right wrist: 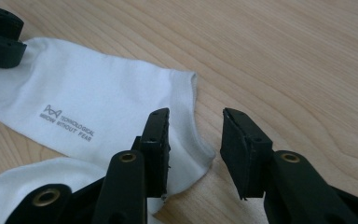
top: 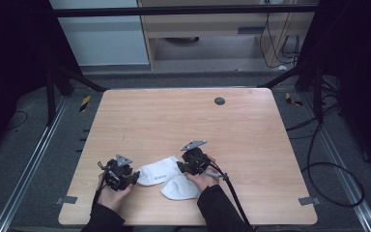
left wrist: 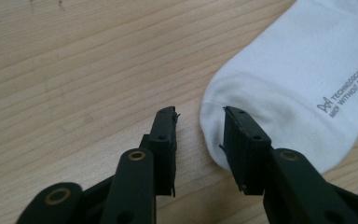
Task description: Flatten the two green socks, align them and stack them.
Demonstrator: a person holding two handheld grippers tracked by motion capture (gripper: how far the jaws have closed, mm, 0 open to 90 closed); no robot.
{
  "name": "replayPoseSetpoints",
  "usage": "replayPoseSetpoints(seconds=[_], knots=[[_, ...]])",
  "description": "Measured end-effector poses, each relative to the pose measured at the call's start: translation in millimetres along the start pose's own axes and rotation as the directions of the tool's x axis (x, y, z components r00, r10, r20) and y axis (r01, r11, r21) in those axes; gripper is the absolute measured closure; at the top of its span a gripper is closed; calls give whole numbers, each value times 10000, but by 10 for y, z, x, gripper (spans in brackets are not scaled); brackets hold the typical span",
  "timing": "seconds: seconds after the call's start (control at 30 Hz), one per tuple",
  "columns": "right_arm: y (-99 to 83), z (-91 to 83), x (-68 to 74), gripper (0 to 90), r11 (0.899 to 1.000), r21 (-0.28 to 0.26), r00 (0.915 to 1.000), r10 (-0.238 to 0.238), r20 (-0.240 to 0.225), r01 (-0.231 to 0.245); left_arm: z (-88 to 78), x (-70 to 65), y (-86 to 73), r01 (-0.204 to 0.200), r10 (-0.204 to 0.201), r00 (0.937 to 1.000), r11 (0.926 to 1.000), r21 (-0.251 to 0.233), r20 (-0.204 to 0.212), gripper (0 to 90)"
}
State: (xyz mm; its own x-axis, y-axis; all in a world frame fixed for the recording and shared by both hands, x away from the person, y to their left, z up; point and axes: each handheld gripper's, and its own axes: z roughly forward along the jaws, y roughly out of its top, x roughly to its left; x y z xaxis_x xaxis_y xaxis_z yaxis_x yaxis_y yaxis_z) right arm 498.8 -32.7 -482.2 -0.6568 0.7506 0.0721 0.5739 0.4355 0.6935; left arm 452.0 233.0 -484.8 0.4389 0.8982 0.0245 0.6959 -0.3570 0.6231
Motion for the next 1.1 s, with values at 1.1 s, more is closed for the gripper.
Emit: replayPoseSetpoints(seconds=[1.1], knots=[[187,-266,51,865,9860,-1656,9993,257,272,-208,-344,-32,196,825,-766,9962,9824,-1677,413,893]])
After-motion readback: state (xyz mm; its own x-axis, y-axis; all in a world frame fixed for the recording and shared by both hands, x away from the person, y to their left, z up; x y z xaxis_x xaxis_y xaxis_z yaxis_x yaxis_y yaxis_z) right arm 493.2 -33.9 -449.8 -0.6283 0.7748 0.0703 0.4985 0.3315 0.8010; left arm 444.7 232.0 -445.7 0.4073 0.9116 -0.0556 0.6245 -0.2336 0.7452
